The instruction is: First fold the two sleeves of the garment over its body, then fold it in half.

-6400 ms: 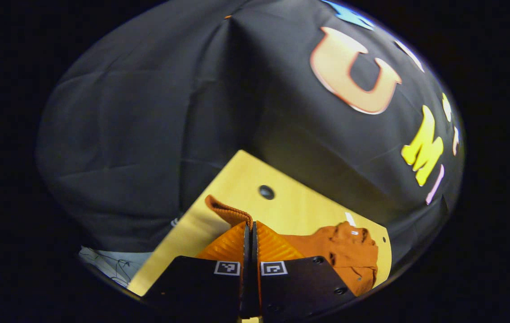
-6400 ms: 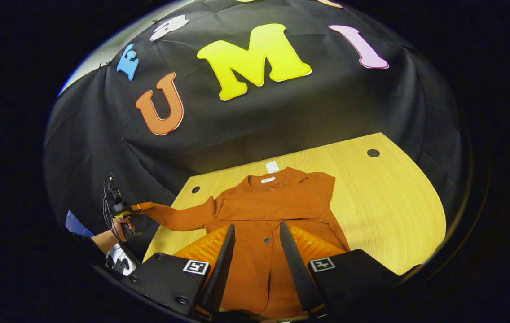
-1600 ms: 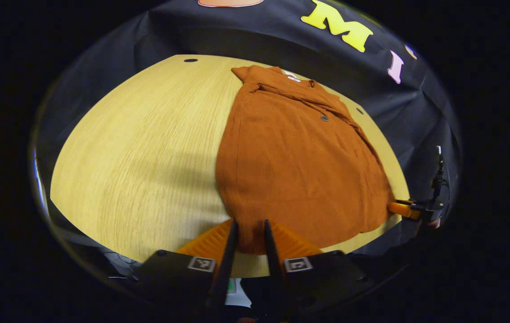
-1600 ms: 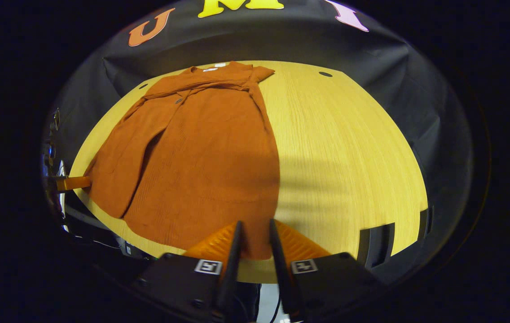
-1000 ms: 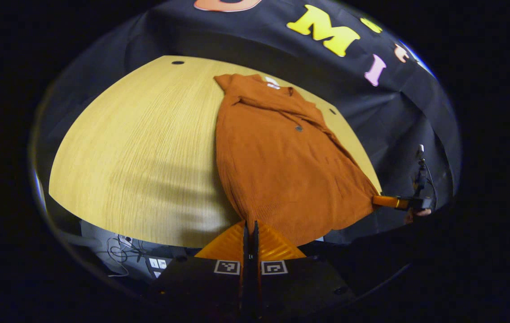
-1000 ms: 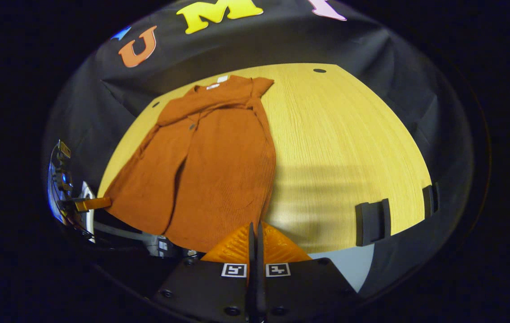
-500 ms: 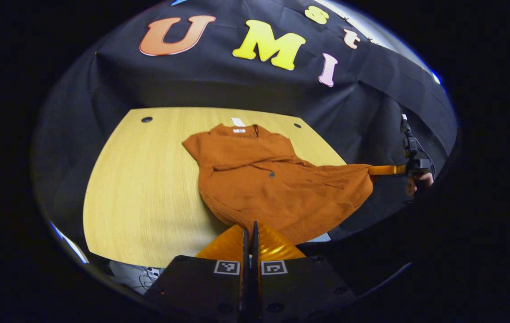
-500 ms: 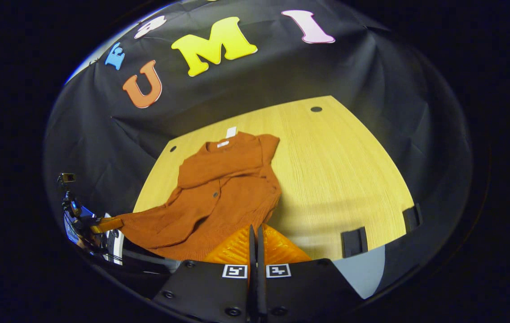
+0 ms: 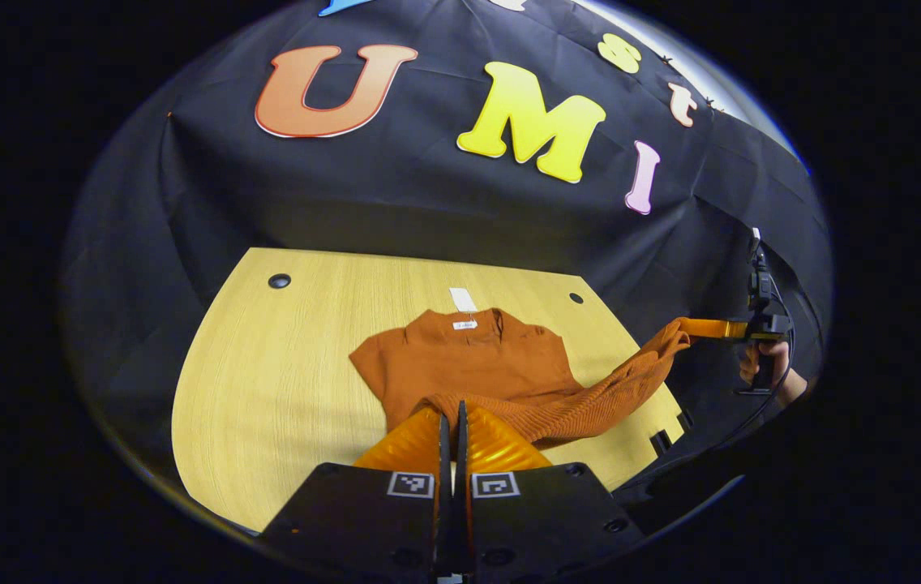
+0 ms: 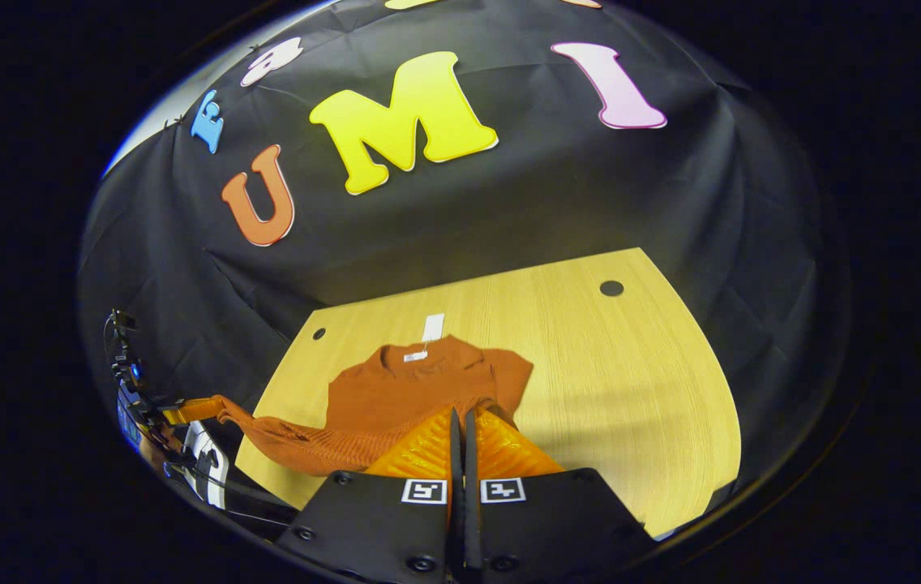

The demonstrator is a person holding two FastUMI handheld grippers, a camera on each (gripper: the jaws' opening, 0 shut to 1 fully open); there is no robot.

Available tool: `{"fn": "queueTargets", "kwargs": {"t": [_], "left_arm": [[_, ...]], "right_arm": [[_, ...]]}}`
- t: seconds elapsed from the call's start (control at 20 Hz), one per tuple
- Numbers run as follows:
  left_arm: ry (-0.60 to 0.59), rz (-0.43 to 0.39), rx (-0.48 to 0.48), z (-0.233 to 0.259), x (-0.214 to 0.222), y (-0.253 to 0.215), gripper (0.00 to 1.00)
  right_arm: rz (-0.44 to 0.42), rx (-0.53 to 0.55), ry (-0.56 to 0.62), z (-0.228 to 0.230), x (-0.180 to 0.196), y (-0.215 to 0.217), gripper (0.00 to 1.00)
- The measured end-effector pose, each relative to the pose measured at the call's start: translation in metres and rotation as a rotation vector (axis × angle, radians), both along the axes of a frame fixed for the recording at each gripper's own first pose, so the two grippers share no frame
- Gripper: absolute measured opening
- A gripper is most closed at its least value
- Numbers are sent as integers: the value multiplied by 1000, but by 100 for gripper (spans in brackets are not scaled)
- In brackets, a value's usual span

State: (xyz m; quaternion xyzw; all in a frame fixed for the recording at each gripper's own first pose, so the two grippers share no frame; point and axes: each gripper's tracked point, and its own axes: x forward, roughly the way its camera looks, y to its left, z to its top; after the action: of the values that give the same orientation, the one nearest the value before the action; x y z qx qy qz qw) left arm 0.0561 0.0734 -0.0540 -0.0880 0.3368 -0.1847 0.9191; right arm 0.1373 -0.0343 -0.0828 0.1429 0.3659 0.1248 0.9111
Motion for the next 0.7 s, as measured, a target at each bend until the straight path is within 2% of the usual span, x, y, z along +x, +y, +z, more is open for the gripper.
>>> {"fn": "queueTargets", "kwargs": {"t": [0.1,0.25,0.45,0.7], "left_arm": [[27,-39,-40,-1,39,-9,3],[46,-14,-72,-9,105,-8,3],[85,81,-28,-48,179,4,3],[138,199,9,-108,238,4,3]], "right_arm": [[17,-19,20,-18,42,7,1],[25,-40,56,-49,92,15,0],[-3,-29,108,-92,152,29,1],[-54,-9,136,-149,215,31,1]]}}
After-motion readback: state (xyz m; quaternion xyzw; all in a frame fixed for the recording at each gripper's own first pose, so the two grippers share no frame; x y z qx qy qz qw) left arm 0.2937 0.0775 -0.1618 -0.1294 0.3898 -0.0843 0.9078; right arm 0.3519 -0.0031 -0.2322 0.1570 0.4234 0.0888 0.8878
